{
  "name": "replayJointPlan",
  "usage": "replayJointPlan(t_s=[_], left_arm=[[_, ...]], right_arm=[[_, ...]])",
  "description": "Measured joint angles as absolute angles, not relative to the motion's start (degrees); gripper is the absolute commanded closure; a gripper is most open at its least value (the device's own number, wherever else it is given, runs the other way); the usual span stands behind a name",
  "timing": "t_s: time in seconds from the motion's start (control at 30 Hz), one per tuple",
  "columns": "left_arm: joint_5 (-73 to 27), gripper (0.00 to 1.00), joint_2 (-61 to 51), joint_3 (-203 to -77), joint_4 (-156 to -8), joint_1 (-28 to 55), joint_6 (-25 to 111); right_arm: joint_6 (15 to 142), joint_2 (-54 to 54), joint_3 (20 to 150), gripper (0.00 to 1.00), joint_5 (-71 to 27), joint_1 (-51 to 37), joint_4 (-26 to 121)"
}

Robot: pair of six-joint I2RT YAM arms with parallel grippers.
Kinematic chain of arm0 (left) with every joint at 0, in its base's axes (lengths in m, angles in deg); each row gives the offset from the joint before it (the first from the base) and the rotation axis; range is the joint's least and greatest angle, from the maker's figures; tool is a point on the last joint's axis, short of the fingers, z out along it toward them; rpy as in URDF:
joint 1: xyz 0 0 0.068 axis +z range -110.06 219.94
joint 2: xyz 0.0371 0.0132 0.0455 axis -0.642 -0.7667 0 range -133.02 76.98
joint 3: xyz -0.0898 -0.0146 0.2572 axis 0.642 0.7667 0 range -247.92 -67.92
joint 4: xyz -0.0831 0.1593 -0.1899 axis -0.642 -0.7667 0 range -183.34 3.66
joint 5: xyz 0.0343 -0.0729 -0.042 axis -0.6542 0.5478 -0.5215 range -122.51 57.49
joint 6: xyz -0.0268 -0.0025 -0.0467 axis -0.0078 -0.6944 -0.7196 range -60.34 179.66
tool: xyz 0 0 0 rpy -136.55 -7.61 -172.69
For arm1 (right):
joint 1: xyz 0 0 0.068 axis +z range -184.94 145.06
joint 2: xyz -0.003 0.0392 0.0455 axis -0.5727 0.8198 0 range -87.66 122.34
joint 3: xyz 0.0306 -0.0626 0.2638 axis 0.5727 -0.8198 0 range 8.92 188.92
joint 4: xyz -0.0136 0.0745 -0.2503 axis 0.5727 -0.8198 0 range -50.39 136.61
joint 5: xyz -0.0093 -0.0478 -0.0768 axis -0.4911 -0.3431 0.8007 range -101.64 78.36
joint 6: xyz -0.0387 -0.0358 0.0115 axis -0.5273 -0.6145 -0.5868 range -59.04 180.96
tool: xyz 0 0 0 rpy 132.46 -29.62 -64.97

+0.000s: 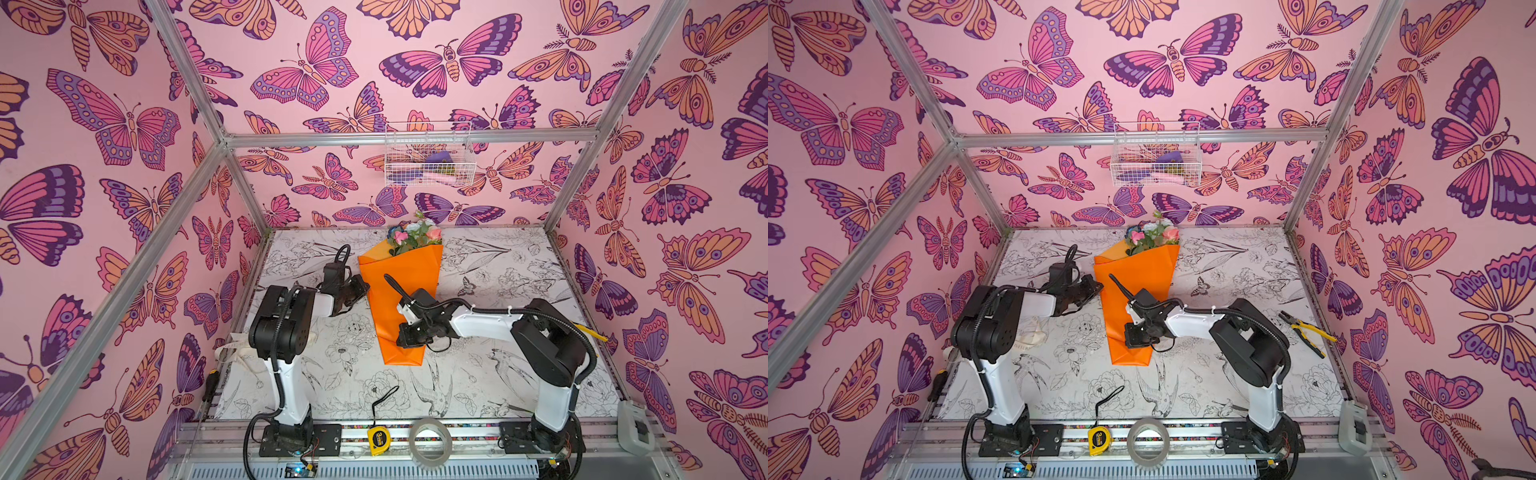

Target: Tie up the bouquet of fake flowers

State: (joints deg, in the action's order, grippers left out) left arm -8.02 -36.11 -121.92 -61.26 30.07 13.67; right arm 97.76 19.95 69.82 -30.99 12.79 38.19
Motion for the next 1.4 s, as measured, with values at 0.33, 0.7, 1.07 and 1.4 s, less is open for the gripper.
replayJointPlan(t_s=[0.33, 0.7, 1.07, 1.4], left_arm=[[-8.3, 0.61, -35.1, -121.2, -61.1, 31.1, 13.8], [-14.5, 0.68, -8.9, -108.2, -67.1, 27.4, 12.5], [-12.1, 0.78, -5.8, -98.8, -70.5, 14.8, 9.0], [-7.8, 0.91, -10.7, -95.5, -67.3, 13.0, 6.6]], right_arm=[[100.7, 18.7, 66.0, 0.88, -31.7, 12.7, 43.8], [101.3, 18.5, 65.2, 0.89, -31.9, 12.7, 44.9], [101.3, 18.3, 64.8, 0.89, -31.8, 12.7, 45.1], [101.6, 18.2, 64.8, 0.88, -32.1, 12.4, 45.1]])
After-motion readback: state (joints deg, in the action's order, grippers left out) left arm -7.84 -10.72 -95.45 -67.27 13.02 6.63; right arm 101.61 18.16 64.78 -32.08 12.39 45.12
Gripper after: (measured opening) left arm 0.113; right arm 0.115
